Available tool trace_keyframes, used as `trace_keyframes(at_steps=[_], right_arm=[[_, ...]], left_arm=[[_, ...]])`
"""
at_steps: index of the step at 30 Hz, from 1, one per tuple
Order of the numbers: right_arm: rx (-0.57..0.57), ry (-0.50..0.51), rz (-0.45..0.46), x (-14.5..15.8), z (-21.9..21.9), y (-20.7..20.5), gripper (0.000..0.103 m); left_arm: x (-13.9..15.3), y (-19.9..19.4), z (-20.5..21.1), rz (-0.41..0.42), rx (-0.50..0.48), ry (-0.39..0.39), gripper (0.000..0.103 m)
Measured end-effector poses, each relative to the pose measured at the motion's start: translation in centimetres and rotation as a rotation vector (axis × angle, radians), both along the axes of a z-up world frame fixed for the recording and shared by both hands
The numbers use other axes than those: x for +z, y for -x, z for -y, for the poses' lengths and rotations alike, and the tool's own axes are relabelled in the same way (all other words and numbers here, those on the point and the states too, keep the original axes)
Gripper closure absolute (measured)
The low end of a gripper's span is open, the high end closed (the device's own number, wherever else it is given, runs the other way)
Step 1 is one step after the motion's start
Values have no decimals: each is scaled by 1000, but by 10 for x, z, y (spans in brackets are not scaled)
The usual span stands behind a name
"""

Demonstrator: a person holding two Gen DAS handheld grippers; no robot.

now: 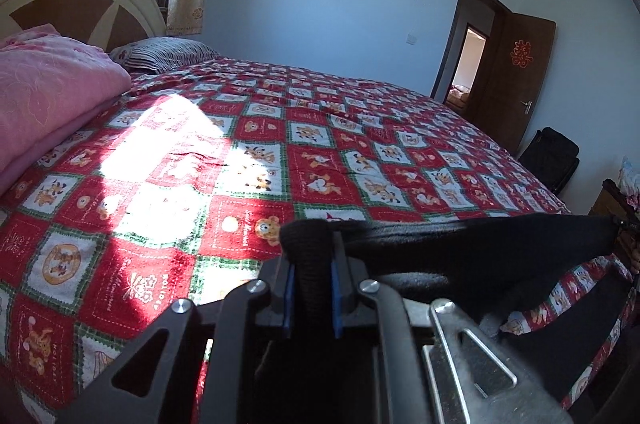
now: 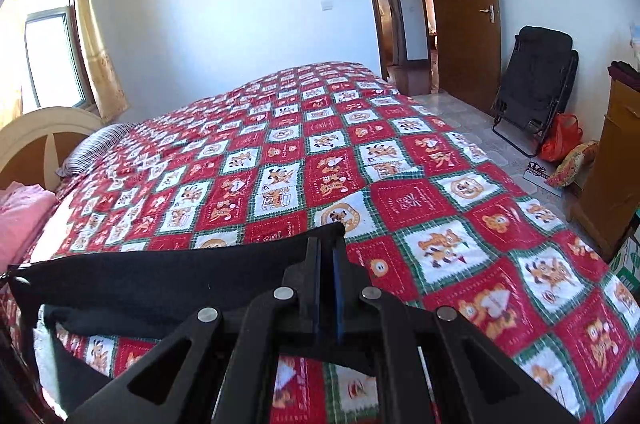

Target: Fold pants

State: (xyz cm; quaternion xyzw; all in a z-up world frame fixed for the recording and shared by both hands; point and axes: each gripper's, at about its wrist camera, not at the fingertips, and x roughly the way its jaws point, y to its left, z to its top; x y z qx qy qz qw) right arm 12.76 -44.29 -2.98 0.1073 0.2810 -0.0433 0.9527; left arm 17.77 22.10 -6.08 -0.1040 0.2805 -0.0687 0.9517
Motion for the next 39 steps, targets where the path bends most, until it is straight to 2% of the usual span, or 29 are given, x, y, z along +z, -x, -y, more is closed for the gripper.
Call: trace_keyframes(at_steps=[8, 12, 19, 25, 27, 29, 32, 36, 39], right_arm=[[-7, -32, 38, -2, 8, 60, 98], [-13, -60, 34, -14, 17, 87, 98], [-14, -57, -41, -49, 25, 113, 98], [10, -30, -78, -62, 24, 130, 97], [0, -27, -78, -61, 26, 136, 92], [-28, 1, -83, -58, 27, 144, 72], [-67, 45, -62, -48, 22, 157, 51], [-42, 129, -5, -23, -12, 165, 50], [94, 159, 25, -7, -63, 157, 50]], left_arm=[[-5, 42, -4, 64, -27, 16, 88], [-15, 67, -4, 96, -48, 7, 88], [-54, 96, -2, 44, -67, -22, 86], [-67, 117, -5, 35, -68, -54, 75], [-68, 122, -6, 28, -77, -75, 74], [-69, 127, -5, 21, -77, -110, 67], [-69, 138, 1, 21, -66, -209, 54], [-72, 145, 12, 30, -83, -323, 51], [-74, 143, 21, 42, -71, -387, 51]])
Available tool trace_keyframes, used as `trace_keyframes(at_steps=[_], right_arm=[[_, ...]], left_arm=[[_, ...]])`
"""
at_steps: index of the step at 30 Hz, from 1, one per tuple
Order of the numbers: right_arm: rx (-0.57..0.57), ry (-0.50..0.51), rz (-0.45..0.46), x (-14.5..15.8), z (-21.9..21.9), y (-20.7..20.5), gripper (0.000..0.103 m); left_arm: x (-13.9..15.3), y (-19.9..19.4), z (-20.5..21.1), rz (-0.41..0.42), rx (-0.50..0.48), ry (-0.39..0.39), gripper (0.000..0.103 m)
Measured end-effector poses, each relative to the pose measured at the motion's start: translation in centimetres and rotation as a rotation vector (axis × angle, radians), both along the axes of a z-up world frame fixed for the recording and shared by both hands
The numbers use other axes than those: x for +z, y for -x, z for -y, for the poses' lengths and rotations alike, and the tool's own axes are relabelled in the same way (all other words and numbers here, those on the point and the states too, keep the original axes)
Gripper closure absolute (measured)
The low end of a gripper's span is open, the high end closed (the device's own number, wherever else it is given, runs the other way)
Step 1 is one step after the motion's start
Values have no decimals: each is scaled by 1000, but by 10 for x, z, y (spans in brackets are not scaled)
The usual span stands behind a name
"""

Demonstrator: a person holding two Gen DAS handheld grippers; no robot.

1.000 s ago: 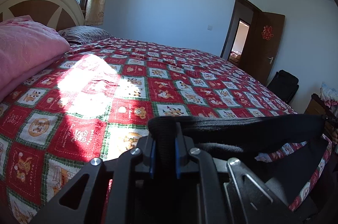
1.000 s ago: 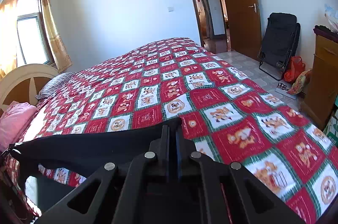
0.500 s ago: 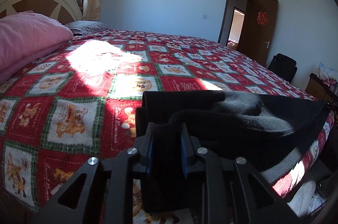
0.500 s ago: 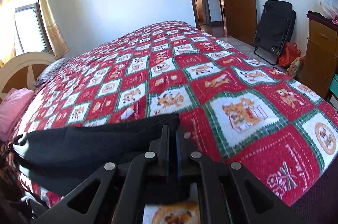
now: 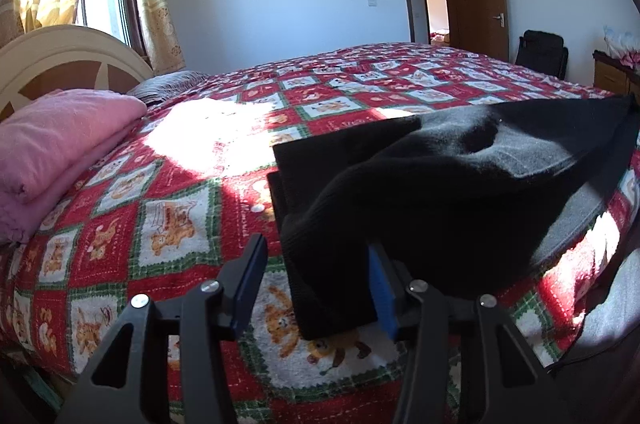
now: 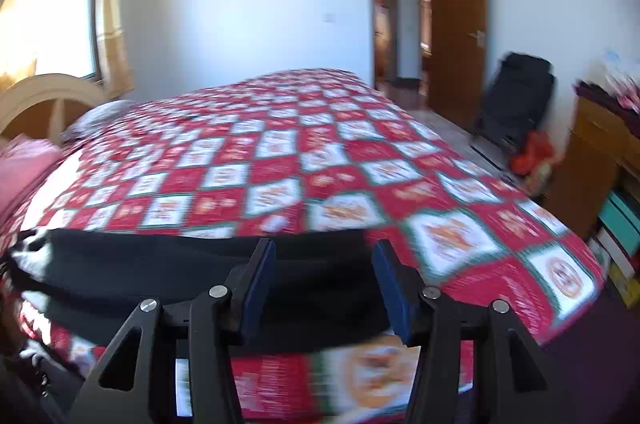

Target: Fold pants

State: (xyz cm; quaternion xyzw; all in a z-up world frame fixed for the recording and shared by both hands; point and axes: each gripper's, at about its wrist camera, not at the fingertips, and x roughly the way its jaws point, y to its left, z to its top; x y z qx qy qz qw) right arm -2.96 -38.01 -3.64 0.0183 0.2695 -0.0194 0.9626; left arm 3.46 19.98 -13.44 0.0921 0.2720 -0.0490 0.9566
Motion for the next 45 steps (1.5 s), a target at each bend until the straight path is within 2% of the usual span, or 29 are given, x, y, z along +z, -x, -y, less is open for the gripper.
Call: trace_keyframes(at_steps=[3, 5, 7, 10, 16, 19, 21, 22, 23, 26, 29, 32, 38, 40, 42, 45], right_arm=[[156, 79, -39, 2, -62, -15, 50], [288, 137, -79, -7, -111, -25, 50], [419, 171, -124, -21, -155, -33, 50], [580, 243, -185, -48, -212, -41, 50], [746, 349, -238, -93, -282, -59, 50], [735, 472, -224, -109, -300, -68, 50], [743, 476, -227, -111, -303, -74, 51], [742, 453, -226, -109, -302, -75, 63], [738, 435, -229, -106, -300, -77, 86], [726, 410, -197, -91, -294, -73, 99], [737, 386, -169, -72, -290, -62, 100], [773, 372, -171, -66, -288, -50, 100], [803, 398, -273, -105, -292, -40, 100], [802, 379, -305, -116, -291, -43, 99], [804, 372, -327, -120, -290, -46, 99], [811, 367, -323, -118, -287, -47, 97]], left_arm=[[2, -6, 1, 12, 33, -14, 50], [6, -8, 0, 24, 25, 2, 54], [8, -10, 1, 20, 24, 2, 70], [10, -10, 4, 26, 16, 2, 79], [23, -8, 0, 47, 3, 79, 81], [23, -12, -2, 39, 6, 94, 81], [23, -15, -3, 36, 10, 97, 84], [23, -16, -3, 35, 10, 97, 84], [24, -17, -3, 38, 9, 98, 84], [28, -16, -4, 55, -2, 100, 85], [34, -9, -7, 80, -25, 97, 85], [32, -1, -10, 81, -41, 94, 85], [5, 10, -13, 18, -52, 61, 85], [0, 13, -13, 8, -51, 43, 85], [-2, 14, -16, 2, -41, 43, 79], [-3, 16, -20, -11, -46, 39, 76]])
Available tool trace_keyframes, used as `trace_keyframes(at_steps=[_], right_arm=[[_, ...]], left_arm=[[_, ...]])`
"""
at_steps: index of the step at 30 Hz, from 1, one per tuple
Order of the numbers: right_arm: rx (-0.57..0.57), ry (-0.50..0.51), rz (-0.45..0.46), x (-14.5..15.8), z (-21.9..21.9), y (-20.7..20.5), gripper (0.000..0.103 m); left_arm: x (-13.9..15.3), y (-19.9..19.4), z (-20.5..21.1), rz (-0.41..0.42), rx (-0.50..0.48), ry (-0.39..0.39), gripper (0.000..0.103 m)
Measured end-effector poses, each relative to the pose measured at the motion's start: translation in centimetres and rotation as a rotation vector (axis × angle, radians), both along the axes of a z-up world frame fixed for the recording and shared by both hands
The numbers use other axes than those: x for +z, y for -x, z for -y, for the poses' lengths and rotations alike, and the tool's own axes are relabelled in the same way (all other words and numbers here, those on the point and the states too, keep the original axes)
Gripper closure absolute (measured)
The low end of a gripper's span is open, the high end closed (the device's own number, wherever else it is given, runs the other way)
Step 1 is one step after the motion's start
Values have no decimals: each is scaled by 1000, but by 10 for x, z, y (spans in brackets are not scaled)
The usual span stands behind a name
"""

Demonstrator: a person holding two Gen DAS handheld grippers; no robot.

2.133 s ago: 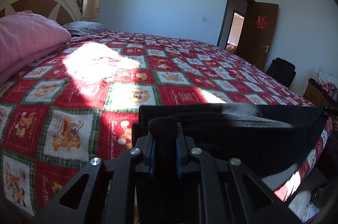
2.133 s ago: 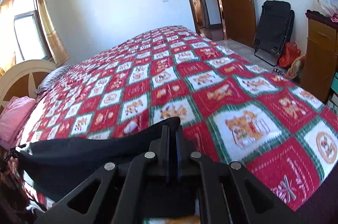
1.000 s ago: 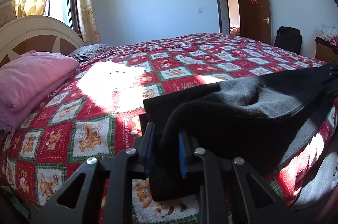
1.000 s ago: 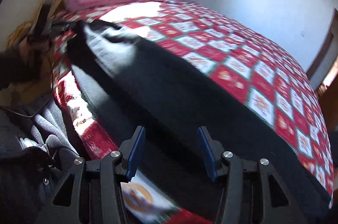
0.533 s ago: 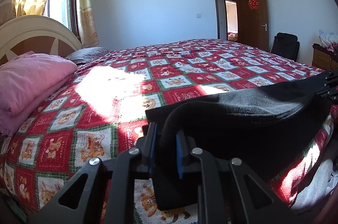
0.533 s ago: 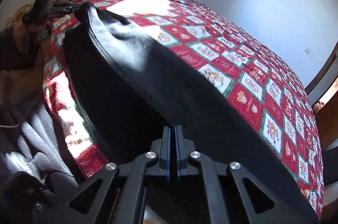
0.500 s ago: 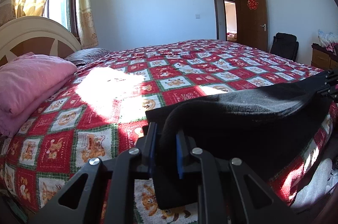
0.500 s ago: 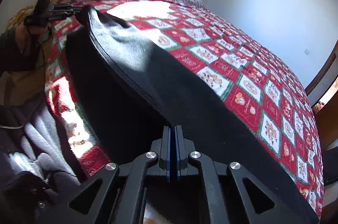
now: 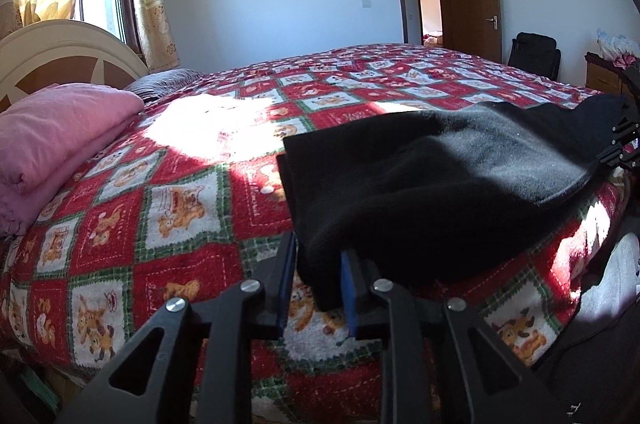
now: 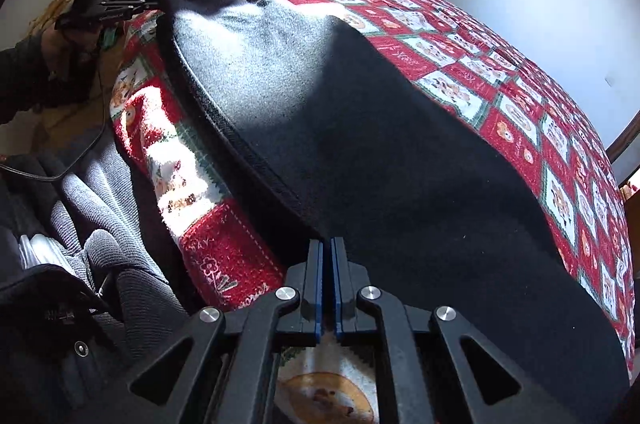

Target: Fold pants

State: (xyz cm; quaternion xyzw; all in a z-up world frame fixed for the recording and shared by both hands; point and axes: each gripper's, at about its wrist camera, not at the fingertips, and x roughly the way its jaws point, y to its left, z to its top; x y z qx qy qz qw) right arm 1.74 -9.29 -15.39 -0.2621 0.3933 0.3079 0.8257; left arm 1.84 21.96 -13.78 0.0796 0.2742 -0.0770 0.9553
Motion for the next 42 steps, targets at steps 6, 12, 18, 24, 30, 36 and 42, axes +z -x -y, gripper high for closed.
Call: trace_keyframes(at_steps=[6, 12, 18, 24, 30, 36, 42], right_arm=[[6, -34, -33, 10, 16, 4, 75], [-22, -112, -44, 26, 31, 0, 64], [3, -112, -18, 35, 11, -11, 64], [-5, -107, 14, 41, -11, -23, 64], [-28, -132, 20, 49, -12, -33, 64], [-92, -186, -14, 52, -10, -58, 64], [-123, -313, -100, 67, -22, -116, 64]], left_arm=[[-1, 17, -20, -2, 39, -63, 58], [3, 26, -69, 7, 206, 84, 58], [19, 10, -39, 33, 125, 93, 58], [23, -47, -9, -60, 74, 168, 58], [12, -83, -17, -134, 61, 324, 62], [13, -86, -22, -108, 143, 338, 87], [17, -88, -11, -77, 189, 224, 87]])
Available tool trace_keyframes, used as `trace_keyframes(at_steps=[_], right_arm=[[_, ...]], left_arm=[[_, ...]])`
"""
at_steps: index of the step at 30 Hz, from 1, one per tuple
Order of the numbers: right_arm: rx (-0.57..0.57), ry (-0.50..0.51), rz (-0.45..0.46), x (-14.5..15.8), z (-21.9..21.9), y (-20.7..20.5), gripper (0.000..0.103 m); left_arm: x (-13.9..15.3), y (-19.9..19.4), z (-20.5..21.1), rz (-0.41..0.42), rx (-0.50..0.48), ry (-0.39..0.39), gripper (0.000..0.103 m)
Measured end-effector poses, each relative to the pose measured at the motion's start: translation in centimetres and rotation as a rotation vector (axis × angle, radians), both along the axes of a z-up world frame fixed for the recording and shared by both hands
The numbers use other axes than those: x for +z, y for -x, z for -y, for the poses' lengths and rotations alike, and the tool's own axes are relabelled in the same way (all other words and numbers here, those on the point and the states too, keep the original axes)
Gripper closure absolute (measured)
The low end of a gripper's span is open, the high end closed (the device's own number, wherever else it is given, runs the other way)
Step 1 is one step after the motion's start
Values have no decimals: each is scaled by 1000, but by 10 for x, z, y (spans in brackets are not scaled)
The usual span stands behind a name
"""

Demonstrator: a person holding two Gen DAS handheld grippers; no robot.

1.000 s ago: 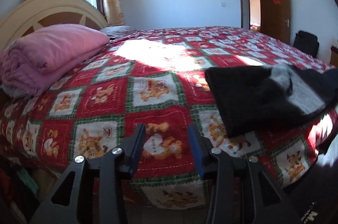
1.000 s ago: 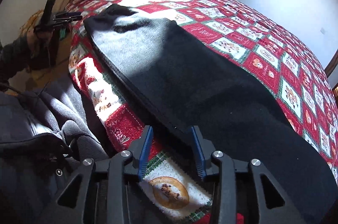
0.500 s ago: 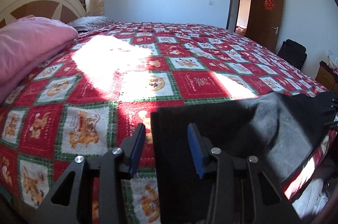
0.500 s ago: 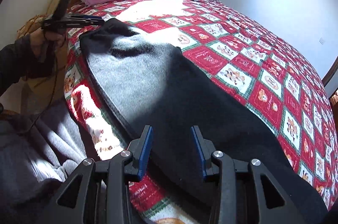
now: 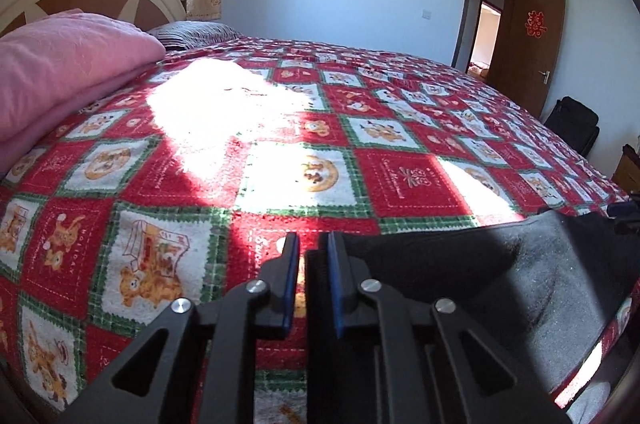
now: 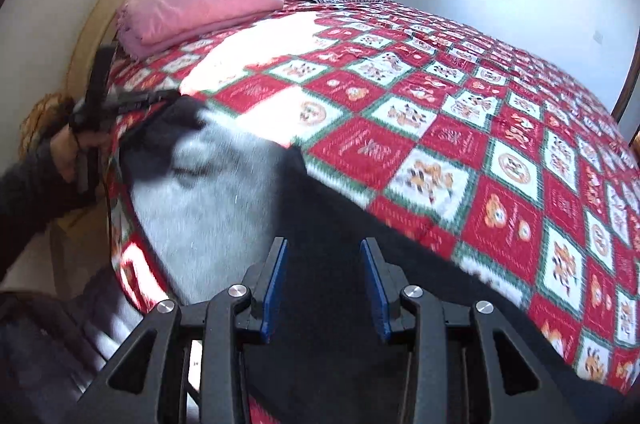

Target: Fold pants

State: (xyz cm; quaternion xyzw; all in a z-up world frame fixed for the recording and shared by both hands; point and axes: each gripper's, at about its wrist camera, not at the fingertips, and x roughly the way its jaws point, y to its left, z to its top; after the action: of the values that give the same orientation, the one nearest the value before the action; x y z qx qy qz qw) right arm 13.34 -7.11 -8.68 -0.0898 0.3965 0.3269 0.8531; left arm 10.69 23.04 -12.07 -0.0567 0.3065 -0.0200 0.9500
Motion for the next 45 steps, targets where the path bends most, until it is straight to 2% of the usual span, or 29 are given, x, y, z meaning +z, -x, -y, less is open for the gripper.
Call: trace_keyframes(at_steps=[2, 3, 4, 5, 6, 7, 9, 12, 16, 17, 19, 20, 23, 26, 28, 31, 33, 35, 38, 40, 41, 42, 43, 45], right_arm=[[-16, -84, -63, 2, -3, -24, 64], [-27, -117, -93, 1, -5, -35, 64], [-42, -142, -121, 0, -8, -43, 64], [-49, -176, -161, -4, -10, -52, 64], [-66, -207, -208, -9, -12, -62, 64], [-80, -244, -264, -16, -15, -72, 64], [-95, -296, -335, -26, -20, -84, 64], [-99, -355, -456, -43, -32, -97, 64], [-99, -375, -572, -65, -46, -105, 65], [-99, -374, -592, -69, -49, -106, 76], [-120, -384, -577, -69, -49, -103, 93], [-120, -413, -562, -64, -46, -102, 95], [-115, -488, -492, -41, -37, -92, 96], [-132, -468, -439, -30, -40, -90, 97], [-167, -388, -414, -39, -47, -94, 97], [-177, -332, -460, -67, -46, -100, 96], [-174, -320, -409, -65, -44, -93, 92], [-191, -292, -364, -54, -35, -84, 80], [-152, -259, -273, -33, -21, -56, 75], [-113, -235, -272, -33, -14, -34, 72], [-104, -212, -291, -39, -12, -27, 64], [-106, -174, -311, -50, -10, -21, 60], [-103, -152, -314, -60, -4, -13, 60], [-89, -166, -278, -58, 10, 0, 60]], left_arm=[[11, 12, 5, 51, 17, -30, 86], [18, 19, 9, 80, 35, -60, 79], [25, 28, 13, 114, 47, -85, 65], [31, 36, 17, 148, 55, -97, 57], [37, 42, 20, 179, 57, -94, 41], [40, 47, 23, 204, 43, -83, 35], [39, 49, 35, 207, -6, -76, 35], [23, 40, 55, 166, -61, -124, 35], [-9, 29, 60, 72, -84, -130, 35], [-16, 29, 59, 61, -78, -141, 35], [-20, 37, 59, 101, -86, -161, 34], [-20, 39, 59, 101, -88, -170, 34], [-19, 40, 56, 104, -78, -164, 34], [-21, 40, 56, 117, -65, -171, 33], [-23, 39, 58, 120, -62, -196, 31], [-23, 39, 57, 122, -61, -190, 30], [-22, 40, 57, 118, -58, -195, 30], [-19, 42, 58, 115, -43, -199, 30], [-21, 43, 56, 111, -24, -202, 19], [-24, 42, 52, 95, -15, -176, 15], [-24, 42, 50, 91, -10, -156, 15], [-22, 42, 50, 82, -5, -151, 15], [-19, 43, 52, 79, -6, -156, 15], [-9, 48, 63, 100, -42, -163, 15]])
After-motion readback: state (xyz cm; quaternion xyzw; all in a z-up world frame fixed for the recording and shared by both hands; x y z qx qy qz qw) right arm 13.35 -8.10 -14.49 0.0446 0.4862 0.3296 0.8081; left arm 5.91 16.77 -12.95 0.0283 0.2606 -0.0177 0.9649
